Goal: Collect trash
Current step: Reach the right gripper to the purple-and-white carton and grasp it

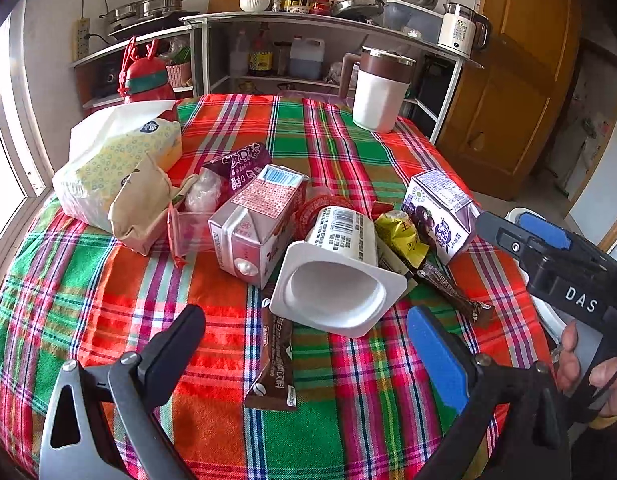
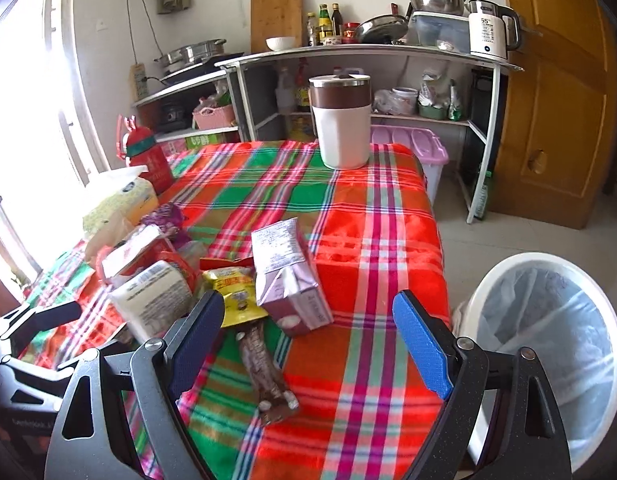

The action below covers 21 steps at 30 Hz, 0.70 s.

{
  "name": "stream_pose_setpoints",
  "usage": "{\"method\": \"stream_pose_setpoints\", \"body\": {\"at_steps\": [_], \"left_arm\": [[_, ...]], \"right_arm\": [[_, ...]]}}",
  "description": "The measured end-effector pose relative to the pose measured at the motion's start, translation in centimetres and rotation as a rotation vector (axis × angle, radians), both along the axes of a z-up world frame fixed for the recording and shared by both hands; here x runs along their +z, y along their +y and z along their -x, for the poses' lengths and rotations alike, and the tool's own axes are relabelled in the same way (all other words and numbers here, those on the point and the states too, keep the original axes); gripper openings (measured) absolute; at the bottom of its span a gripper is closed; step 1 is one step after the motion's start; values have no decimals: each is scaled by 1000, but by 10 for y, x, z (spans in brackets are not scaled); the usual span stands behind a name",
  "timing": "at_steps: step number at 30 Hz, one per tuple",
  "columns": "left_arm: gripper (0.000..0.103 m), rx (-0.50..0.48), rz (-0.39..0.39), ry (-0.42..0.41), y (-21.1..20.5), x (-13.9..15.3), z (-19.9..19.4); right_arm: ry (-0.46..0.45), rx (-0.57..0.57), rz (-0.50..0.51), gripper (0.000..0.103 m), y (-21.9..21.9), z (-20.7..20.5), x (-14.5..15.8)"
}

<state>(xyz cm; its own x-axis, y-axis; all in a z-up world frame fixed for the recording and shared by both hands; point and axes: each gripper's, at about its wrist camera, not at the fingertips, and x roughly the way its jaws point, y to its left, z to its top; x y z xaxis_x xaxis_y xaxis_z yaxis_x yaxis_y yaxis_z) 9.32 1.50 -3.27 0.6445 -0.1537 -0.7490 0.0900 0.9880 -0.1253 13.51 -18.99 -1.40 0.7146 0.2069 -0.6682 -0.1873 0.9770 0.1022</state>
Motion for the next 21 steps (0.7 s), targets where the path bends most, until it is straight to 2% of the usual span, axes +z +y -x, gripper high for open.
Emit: {"method": "stream_pose_setpoints", "body": {"at_steps": [5, 13, 17, 18, 21], "left_arm": [[102, 0, -25, -8, -2, -1, -8], [98, -7, -22, 13, -4, -9, -23], [91, -7, -30, 13, -7, -11, -27], [87, -9, -25, 18, -8, -12, -28], [83, 3, -18, 26, -7, -14, -31]], "right_arm": [[41, 39, -17, 85, -1, -18, -9], [100, 57, -39, 56, -2, -40, -20], [109, 51, -48, 45, -2, -42, -23], [109, 49, -52, 40, -3, -41, -23], [103, 39, -56, 38, -3, -41, -21]]}}
